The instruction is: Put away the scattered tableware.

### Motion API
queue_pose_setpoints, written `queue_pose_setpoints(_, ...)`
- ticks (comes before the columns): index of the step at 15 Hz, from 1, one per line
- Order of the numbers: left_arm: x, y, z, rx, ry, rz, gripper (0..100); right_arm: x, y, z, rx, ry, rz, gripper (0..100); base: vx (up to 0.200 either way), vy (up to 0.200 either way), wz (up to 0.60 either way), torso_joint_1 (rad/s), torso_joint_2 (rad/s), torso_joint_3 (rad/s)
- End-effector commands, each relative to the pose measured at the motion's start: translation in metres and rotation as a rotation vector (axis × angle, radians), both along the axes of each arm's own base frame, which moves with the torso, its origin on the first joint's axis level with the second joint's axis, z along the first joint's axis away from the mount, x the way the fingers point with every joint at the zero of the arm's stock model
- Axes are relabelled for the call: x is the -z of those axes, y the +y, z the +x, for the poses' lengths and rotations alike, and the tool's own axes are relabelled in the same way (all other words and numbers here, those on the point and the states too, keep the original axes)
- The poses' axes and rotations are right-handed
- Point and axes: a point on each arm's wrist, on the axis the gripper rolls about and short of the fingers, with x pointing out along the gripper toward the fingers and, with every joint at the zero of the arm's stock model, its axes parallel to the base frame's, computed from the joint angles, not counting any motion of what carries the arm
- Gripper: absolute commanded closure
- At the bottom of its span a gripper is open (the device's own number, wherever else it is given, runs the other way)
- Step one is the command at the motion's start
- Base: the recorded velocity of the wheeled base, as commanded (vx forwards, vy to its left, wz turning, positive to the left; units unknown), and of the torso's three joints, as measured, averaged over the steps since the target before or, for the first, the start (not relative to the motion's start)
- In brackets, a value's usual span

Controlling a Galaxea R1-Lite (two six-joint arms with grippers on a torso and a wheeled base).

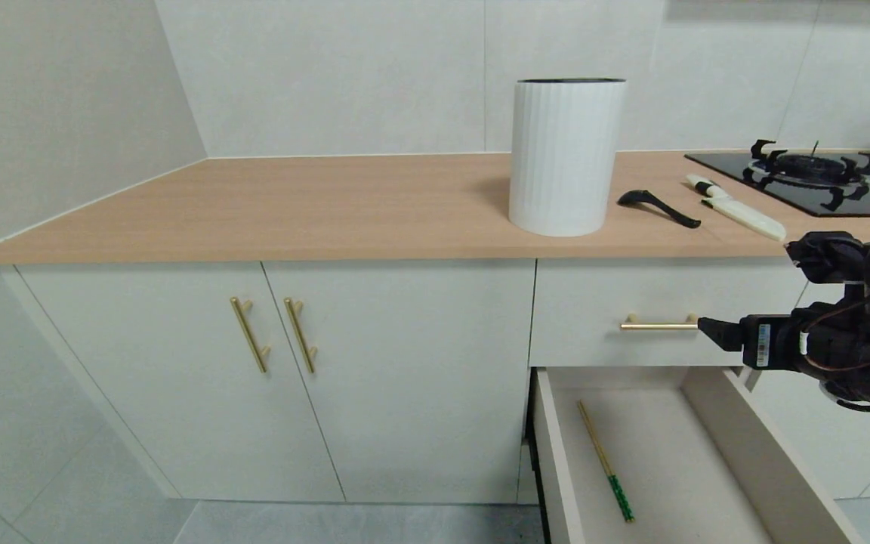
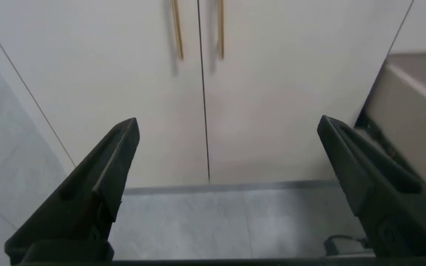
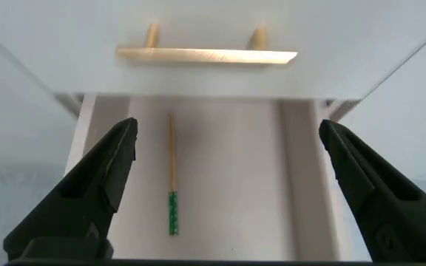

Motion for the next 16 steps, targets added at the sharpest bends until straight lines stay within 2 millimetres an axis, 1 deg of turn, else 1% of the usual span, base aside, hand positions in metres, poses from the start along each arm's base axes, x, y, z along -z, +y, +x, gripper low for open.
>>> queue_pose_setpoints(1,0.0001,0.0,0.0,0.0,0.001,0.0,0,-0.0003,-0.0006,-0.0003,0.002,0.0,-0.001,0,0.0,0.0,0.0,0.154,-0.54,-0.29)
queue_pose_setpoints(10,0.0001,0.0,0.0,0.0,0.001,0.0,0,0.0005,-0.0011,-0.0006,-0.003,0.003,-0.018,0,0.0,0.0,0.0,0.188,-0.47,-0.287)
queue_pose_setpoints(13,0.0001,0.0,0.0,0.0,0.001,0.0,0,0.0009,-0.0007,-0.0008,-0.008,0.005,-0.018,0,0.0,0.0,0.0,0.074,-0.16,-0.093)
queue_pose_setpoints(16,0.0001,0.0,0.0,0.0,0.001,0.0,0,0.001,-0.0006,-0.0008,-0.014,0.006,-0.017,0,0.0,0.0,0.0,0.0,0.0,0.0)
